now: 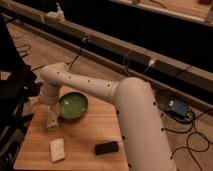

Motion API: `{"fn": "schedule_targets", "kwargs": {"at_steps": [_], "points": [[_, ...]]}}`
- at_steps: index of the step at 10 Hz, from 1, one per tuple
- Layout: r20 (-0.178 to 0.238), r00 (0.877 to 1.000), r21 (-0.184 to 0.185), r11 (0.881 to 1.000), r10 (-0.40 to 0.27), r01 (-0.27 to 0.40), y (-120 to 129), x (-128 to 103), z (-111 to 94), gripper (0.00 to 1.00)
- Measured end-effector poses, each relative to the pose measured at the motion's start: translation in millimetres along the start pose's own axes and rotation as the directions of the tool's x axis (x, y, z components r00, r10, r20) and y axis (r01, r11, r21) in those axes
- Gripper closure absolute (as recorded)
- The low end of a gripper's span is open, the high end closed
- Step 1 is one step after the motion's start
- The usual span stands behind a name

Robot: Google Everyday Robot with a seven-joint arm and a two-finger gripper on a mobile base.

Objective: Place the bottle in the ceramic bowl

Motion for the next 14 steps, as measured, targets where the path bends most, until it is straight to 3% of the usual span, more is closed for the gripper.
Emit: {"fn": "schedule_targets", "kwargs": {"at_steps": [3, 7, 10, 12, 14], "points": [[0.045, 0.999, -0.005, 1.000, 0.008, -0.008, 2, -2, 26, 0.20], [0.117, 0.992, -0.017, 0.999, 0.050, -0.049, 23, 5, 56, 0.20], [0.129, 0.987, -0.053, 0.994, 0.097, -0.091, 45, 23, 70, 0.22], [0.118, 0.986, -0.065, 0.992, 0.114, -0.107, 47, 31, 75, 0.36], [0.096, 0.989, -0.064, 0.992, 0.114, -0.108, 40, 35, 71, 0.59]]}}
